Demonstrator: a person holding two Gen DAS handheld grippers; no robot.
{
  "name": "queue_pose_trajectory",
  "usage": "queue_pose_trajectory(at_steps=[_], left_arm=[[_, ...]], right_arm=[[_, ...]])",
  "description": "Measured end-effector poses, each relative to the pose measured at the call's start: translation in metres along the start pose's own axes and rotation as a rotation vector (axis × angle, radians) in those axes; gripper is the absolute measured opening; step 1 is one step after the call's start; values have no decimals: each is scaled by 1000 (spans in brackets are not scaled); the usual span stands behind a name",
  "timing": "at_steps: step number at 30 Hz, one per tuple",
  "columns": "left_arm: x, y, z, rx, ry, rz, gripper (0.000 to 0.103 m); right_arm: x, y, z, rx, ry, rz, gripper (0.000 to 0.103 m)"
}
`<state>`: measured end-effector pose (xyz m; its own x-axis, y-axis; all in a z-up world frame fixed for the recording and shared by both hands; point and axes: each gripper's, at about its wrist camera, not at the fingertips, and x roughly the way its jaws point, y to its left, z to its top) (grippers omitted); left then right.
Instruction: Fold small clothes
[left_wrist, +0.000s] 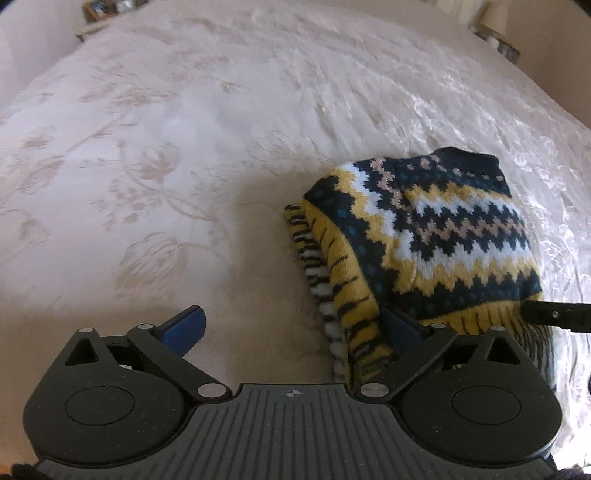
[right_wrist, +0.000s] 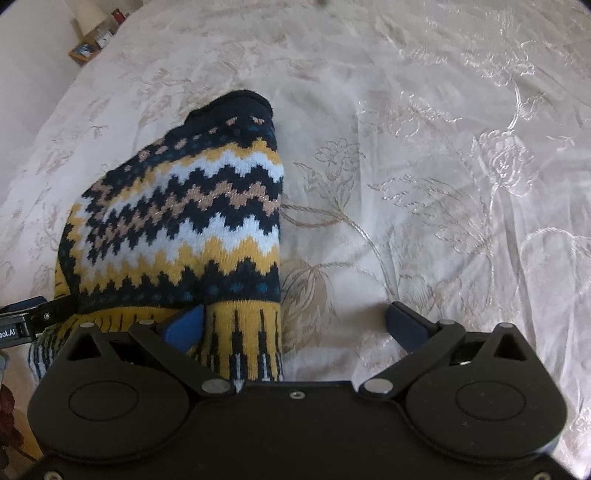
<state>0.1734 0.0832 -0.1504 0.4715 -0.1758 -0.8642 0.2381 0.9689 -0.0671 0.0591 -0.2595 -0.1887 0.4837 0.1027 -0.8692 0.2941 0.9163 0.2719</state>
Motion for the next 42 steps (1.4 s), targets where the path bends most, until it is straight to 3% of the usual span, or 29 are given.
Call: queue_pose_trajectory(at_steps=[4, 10, 13, 23, 29, 33, 36, 42], left_arm=[[-18, 0, -15, 5, -43, 52, 102], [-32, 0, -35, 6, -36, 111, 101], [-58, -2, -41, -7, -81, 123, 93], [-168, -33, -34, -28, -389, 50, 93], [-209, -71, -26, 54, -531, 191, 94], [-210, -83, -19, 50, -459, 248, 93], [-201, -82, -16, 20, -372, 258, 93], [-190, -75, -32, -2, -231, 200, 93]], right_arm=[[-21, -3, -16, 0, -43, 26, 103], [-36, -10, -50, -44, -18, 21, 103], [-55, -13, -62, -26, -71, 55, 103], [-132, 11, -73, -102, -269, 160, 103], [-174, 35, -83, -198, -420, 169, 103], [-194, 47, -89, -176, -487, 38, 103], [-197, 52, -88, -128, -448, -72, 103], [-189, 45, -88, -88, -328, -18, 102]])
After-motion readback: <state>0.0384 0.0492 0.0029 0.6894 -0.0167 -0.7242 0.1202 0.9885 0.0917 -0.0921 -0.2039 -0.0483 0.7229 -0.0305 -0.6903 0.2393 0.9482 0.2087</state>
